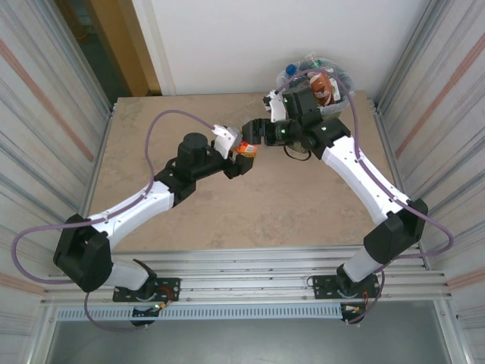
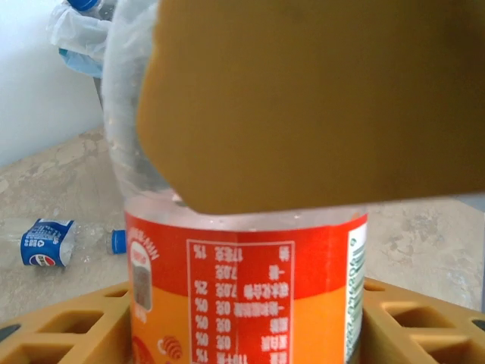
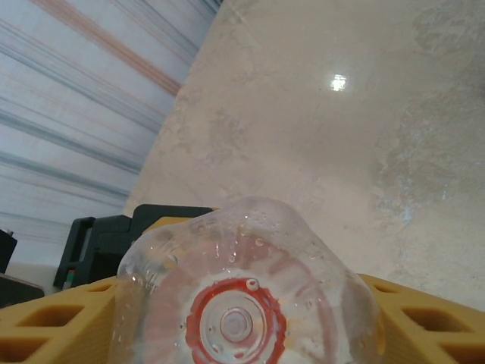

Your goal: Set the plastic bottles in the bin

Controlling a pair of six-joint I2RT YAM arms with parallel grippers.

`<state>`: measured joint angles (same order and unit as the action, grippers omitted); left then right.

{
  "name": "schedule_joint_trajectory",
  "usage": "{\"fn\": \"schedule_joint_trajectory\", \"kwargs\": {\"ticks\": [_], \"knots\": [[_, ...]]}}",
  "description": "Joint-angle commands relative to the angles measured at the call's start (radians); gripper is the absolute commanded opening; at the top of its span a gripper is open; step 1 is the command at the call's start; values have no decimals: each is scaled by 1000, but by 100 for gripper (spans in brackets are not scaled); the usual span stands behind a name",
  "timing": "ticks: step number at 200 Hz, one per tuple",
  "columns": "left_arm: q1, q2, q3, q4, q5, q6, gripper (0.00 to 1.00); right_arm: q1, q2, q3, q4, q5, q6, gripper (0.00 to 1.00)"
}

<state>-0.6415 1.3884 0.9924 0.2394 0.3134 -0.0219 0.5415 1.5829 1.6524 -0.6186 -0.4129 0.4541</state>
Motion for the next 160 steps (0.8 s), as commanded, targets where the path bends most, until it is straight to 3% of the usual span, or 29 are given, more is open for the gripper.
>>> {"fn": "schedule_joint_trajectory", "kwargs": {"ticks": [1,30,68,110,160], "knots": [[-9,-35,17,43,18,9,60,26,9,43,-44,5,-21,56],[-9,-43,17,41,6,-2,67,26,-19,40,-52,69,-36,44],[-10,-96,14,41,8,-18,98,16,-65,72,-112,219,-87,42],[-15,-203,-36,73,-60,-22,99,-56,-123,168,-181,340,-158,41],[-14,-259,-80,31,-258,-27,99,-240,-175,276,-184,427,-207,40]]}}
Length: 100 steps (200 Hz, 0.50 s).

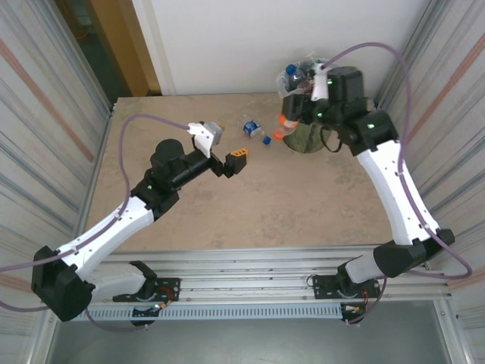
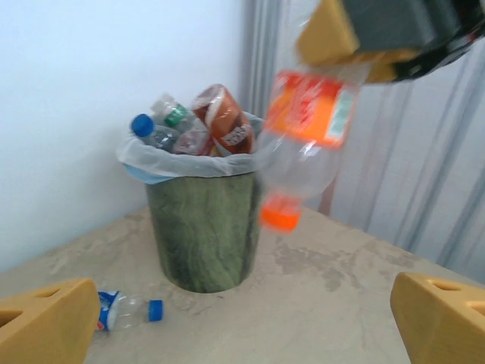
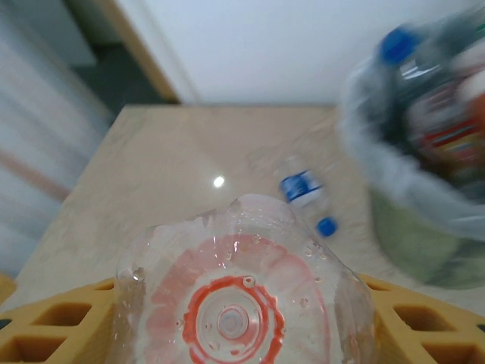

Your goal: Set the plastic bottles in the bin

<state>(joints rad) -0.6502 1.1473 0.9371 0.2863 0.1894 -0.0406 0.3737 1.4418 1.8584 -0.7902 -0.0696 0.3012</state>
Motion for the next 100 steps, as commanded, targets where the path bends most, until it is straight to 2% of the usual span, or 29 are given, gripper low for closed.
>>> {"fn": "schedule_joint_trajectory", "kwargs": {"ticks": [1,26,56,100], "knots": [[-5,-18,-25,-17,-138,-9,99,-77,-33,72,-12,85,-56,40],[7,-21,-39,-38,-197,-39,99,-163,-6,139,-1,139,-97,40],[32,-26,-54,-35,-201,-82,99,-244,79,233,13,198,-160,39],[41,-29,-61,-45,-199,-91,99,-318,241,376,33,205,-203,39]]}}
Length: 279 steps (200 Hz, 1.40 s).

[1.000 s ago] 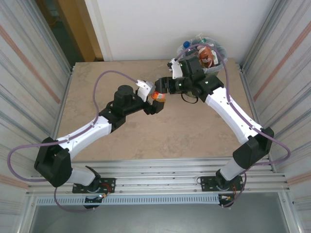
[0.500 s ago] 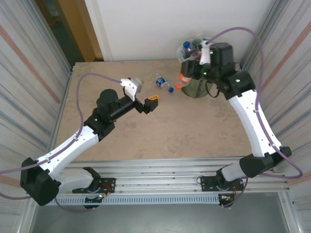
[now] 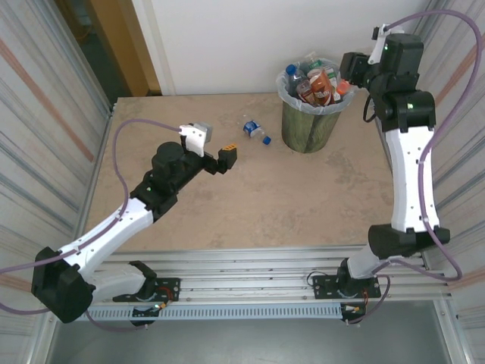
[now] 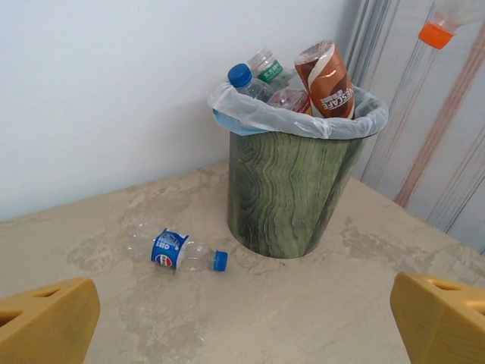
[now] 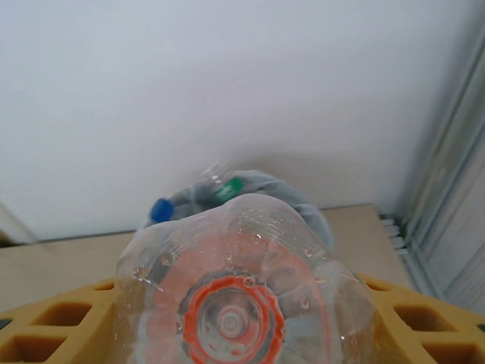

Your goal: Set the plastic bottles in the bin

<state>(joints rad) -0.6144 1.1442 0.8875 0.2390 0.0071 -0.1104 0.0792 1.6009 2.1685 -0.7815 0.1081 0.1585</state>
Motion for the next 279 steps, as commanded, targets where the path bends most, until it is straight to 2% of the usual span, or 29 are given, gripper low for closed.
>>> {"fn": "schedule_joint_trajectory", "kwargs": {"ticks": [1,73,163,252,279], "knots": [[5,-25,-11,2,-17,-21,99,-25,86,69,25,27,-62,39],[11,-26,-15,-12,-24,-33,99,-32,291,245,14,21,-116,40],[13,1,-5,-20,-13,-54,99,-56,413,246,-70,-45,-90,40],[15,8,1,-30,-8,-62,99,-59,513,246,-99,-36,-84,42],[15,6,2,-33,-7,-63,99,-58,527,242,-100,-26,-88,47]]}}
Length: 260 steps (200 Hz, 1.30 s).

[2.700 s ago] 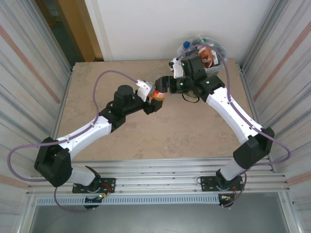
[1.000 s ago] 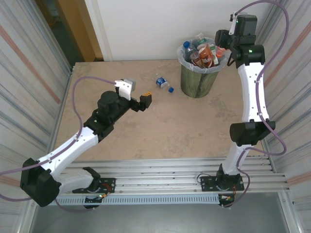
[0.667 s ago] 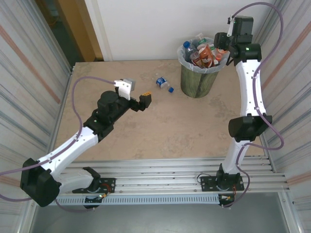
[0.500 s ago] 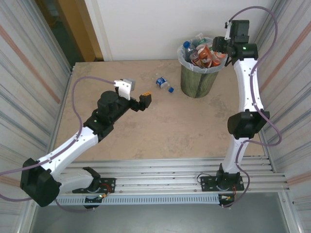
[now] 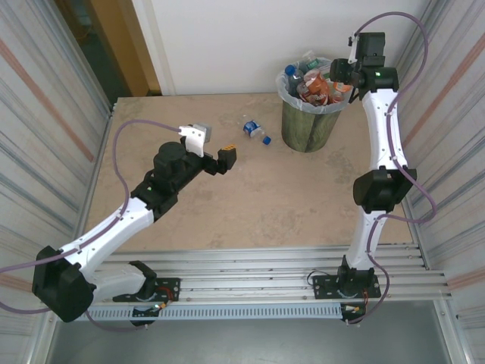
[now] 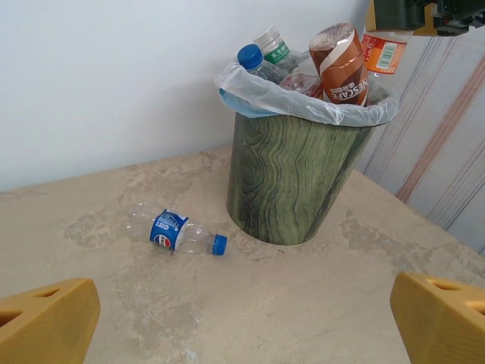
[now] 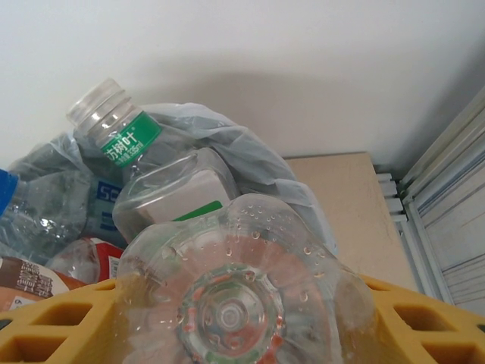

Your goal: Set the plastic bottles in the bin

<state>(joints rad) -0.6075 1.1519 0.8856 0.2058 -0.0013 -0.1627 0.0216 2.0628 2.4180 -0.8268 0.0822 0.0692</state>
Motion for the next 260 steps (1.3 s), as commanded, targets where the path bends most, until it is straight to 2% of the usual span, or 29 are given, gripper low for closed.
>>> {"fn": "schedule_joint_trajectory", "kwargs": {"ticks": [1,50,99,136,215,260], "knots": [[8,-1,4,0,1,-11,99,0,67,-7,-54,0,1,47],[8,6,9,0,7,-18,99,0,65,-6,-54,7,-15,54],[9,15,18,0,18,-26,99,0,16,-2,-30,-5,-13,75],[8,22,24,0,28,-31,99,0,-36,-1,-11,-35,1,83],[8,22,27,4,33,-37,98,5,-146,-13,2,-158,73,85],[9,19,16,1,-7,-63,99,67,-269,-153,46,-150,64,88]]}}
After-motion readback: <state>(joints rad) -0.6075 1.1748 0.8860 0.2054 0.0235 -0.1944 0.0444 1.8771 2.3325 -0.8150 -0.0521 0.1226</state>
